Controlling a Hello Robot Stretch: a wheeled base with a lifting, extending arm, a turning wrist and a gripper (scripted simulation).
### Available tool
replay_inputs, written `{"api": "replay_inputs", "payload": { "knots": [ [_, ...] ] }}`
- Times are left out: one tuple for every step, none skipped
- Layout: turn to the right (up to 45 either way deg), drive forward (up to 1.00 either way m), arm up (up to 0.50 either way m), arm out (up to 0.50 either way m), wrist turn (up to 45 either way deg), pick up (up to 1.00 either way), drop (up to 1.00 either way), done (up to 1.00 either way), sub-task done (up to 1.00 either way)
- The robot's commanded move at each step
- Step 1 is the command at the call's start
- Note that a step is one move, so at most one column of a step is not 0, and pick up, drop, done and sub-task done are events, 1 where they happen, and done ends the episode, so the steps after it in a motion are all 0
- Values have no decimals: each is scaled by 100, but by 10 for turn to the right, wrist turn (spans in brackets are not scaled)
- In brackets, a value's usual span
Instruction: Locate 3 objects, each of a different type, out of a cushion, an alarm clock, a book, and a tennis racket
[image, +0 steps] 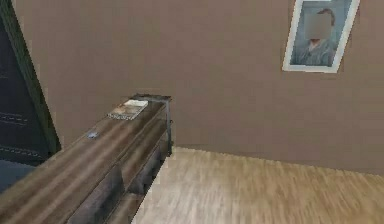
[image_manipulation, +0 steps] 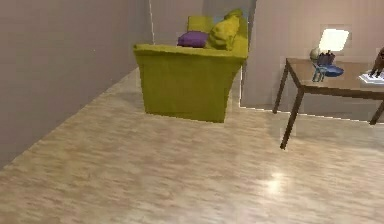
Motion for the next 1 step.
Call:
{"api": "replay_inputs", "payload": {
  "knots": [
    [0, 70, 0, 0, 0, 0, 0, 0, 0]
  ]
}}
